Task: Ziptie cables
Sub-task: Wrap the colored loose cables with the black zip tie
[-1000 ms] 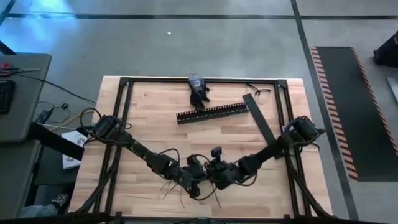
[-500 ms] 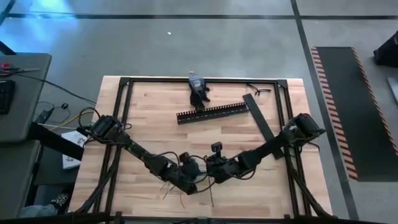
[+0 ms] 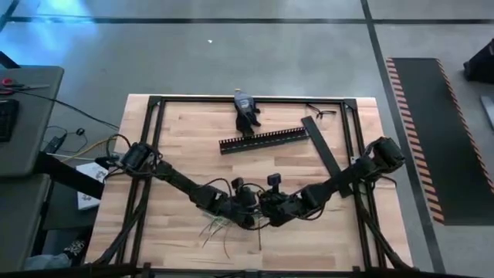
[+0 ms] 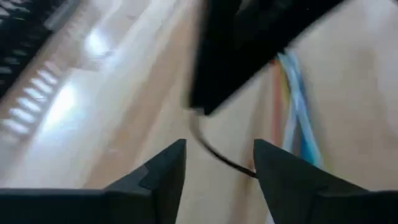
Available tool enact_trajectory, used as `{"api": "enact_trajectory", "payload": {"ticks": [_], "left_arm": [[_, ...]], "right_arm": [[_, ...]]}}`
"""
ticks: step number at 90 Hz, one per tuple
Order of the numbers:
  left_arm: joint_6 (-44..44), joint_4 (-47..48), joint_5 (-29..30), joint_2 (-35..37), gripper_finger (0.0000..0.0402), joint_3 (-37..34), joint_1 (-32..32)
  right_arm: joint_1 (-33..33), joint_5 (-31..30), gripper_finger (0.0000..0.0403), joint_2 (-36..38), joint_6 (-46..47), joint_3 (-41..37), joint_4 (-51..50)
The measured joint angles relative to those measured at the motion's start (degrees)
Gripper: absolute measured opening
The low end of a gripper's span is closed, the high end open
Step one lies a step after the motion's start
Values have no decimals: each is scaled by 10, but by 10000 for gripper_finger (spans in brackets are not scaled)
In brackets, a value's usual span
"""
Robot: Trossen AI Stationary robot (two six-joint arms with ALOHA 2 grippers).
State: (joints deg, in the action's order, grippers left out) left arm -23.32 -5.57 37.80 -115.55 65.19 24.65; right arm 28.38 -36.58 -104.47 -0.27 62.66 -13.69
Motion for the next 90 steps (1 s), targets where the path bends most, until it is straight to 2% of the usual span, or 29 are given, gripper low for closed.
{"api": "enact_trajectory", "payload": {"ticks": [11, 18, 27, 47, 74, 90], "left_arm": [[10, -7, 17, 0, 176, 0, 6], [26, -13, 8, 0, 174, 0, 6], [67, -53, -18, 0, 161, 0, 2], [79, -54, -43, 0, 100, 0, -7], [73, -45, -37, 0, 10, 0, -7], [74, -45, -27, 0, 1, 0, -7]], "right_arm": [[7, 10, 0, 0, 3, -18, 34], [7, 26, 0, 0, 3, -25, 57], [7, 15, 0, 0, 0, -26, 73], [7, 5, 0, 0, -11, -26, 78], [7, -4, 0, 0, -9, -26, 75], [7, -4, 0, 0, 14, -26, 75]]}}
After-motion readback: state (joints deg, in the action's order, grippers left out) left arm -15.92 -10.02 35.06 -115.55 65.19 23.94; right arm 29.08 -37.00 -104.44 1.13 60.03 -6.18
